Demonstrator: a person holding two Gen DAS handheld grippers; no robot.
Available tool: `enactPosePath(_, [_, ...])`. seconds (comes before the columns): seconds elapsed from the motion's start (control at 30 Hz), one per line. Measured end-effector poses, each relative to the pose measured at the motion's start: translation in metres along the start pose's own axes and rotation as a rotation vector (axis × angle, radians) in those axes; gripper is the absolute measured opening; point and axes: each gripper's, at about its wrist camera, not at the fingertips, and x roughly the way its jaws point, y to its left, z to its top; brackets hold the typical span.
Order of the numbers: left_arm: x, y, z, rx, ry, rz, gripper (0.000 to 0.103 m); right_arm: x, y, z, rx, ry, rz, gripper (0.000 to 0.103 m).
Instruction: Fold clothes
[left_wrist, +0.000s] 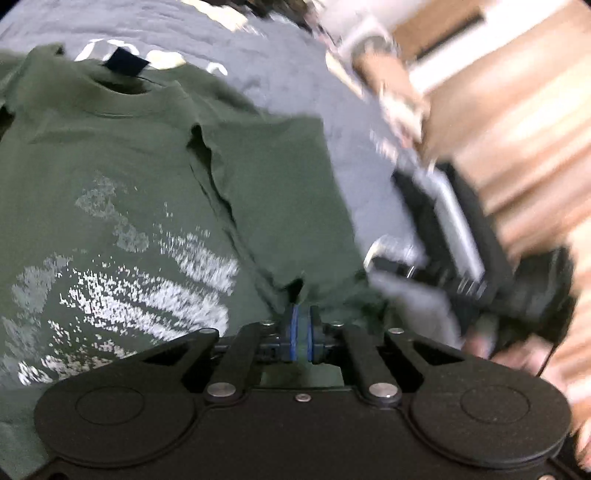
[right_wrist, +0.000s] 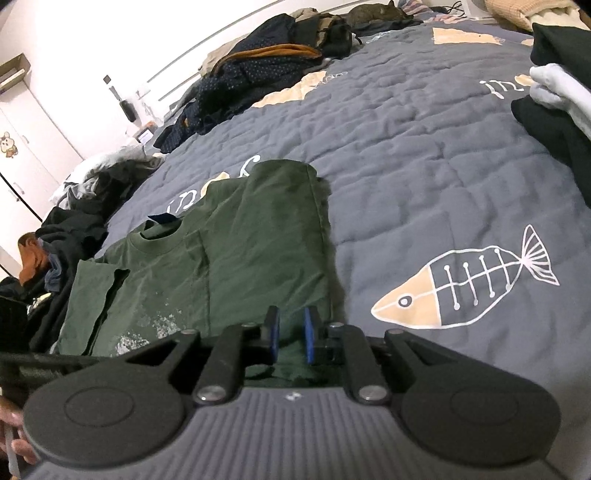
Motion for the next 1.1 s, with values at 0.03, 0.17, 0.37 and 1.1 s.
enactPosePath(0.03, [0.000,0.006,0.002,-0.058,-0.016,-0.019,0.022,0.000,0.000,0.000,0.004,-0.001,-0.001,0.013])
enactPosePath(0.17, [0.012,0.025,0.004,-0.210,-0.037,-0.046,0.043,-0.001,0.001,0.000,0.002,-0.007,-0.002,0.013])
enactPosePath(0.37, [0.026,0.032,0.001,-0.294,-0.040,-0.091,0.043,-0.002,0.004,0.000,-0.013,-0.016,0.024,0.013])
enactPosePath(1.1, [0.017,0.037,0.007,-0.371,-0.122,-0.109,0.045,0.022,0.065,-0.022,-0.160,0.022,0.130,0.024])
